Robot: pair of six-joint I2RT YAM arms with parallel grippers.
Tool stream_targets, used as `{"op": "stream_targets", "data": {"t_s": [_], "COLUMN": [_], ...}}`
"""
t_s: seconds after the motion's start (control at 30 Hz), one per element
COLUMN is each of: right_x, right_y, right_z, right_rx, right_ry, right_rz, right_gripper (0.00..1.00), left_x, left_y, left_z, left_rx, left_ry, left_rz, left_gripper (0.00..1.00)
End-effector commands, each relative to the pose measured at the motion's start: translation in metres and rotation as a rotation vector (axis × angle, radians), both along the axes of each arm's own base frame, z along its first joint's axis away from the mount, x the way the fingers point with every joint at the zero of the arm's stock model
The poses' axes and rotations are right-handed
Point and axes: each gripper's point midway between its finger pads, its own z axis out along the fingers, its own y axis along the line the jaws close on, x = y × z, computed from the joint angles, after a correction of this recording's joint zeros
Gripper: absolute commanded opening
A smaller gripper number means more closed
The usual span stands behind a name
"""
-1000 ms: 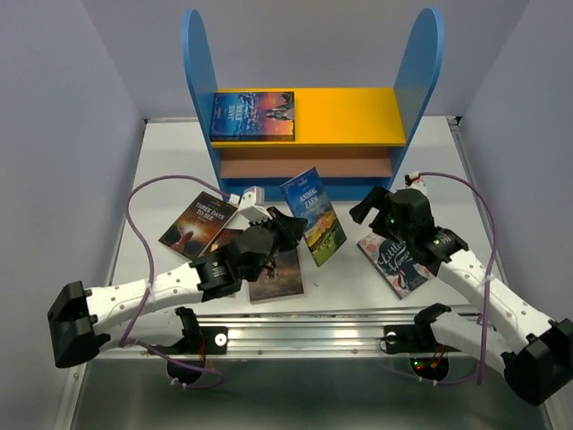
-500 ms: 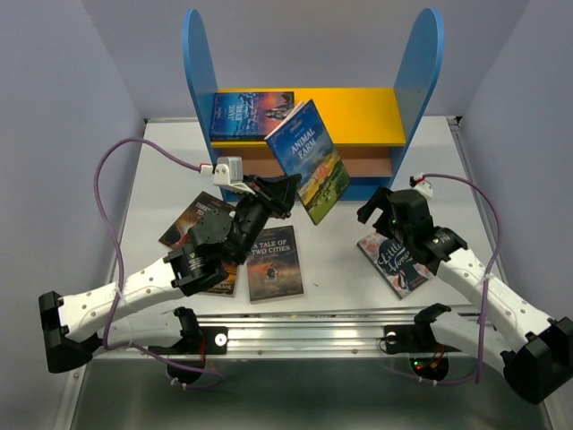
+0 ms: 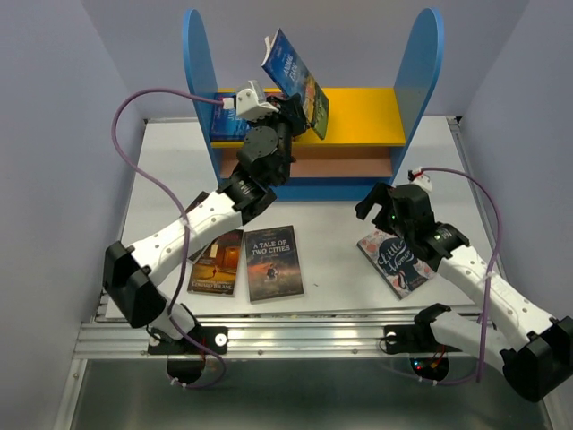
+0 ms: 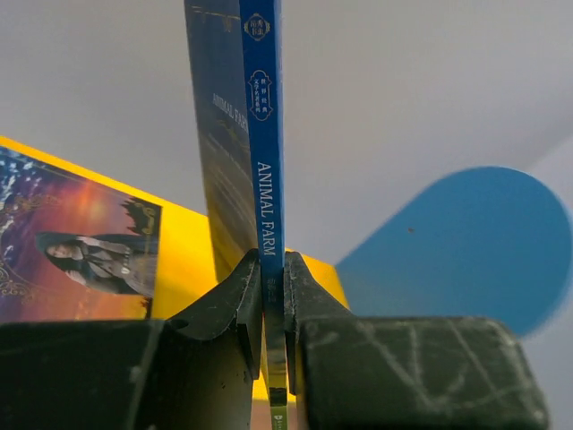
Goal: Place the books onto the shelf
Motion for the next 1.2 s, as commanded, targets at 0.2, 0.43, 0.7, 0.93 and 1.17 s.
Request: {"op": "stream_targets", "data": {"t_s": [0.2,0.43,0.7,0.93,1.17], "right_x": [0.013,0.013,0.017,0.017,0.018], "right_y": [0.008,0.01,0.014,0.02,0.024], "right_z": [0.026,0.018,0.014,0.007,0.007], "right_rx": [-0.014,-0.026,-0.034,-0.026,-0.024], "right_ry": [-0.053,-0.03,-0.012,0.015,0.019], "right_rz": [0.034,0.048,0.06,0.087,0.101], "right_gripper": [1.0,1.0,1.0,1.0,1.0], "left_x": [0.029,0.035,0.044,0.036,0.036], "left_y": [0.048,0.071,0.092,0.106,0.109], "left_z": [0.013,-0.01,-0.046,-0.065,-0.081], "left_rx": [-0.4,-0.467,-0.508,-0.564,-0.611], "left_ry": [0.013,0.05,0.14,0.162,0.2], "left_rz": [0.306,0.4,0.434,0.483,0.495], "left_gripper": [0.0,0.0,0.0,0.0,0.0]}}
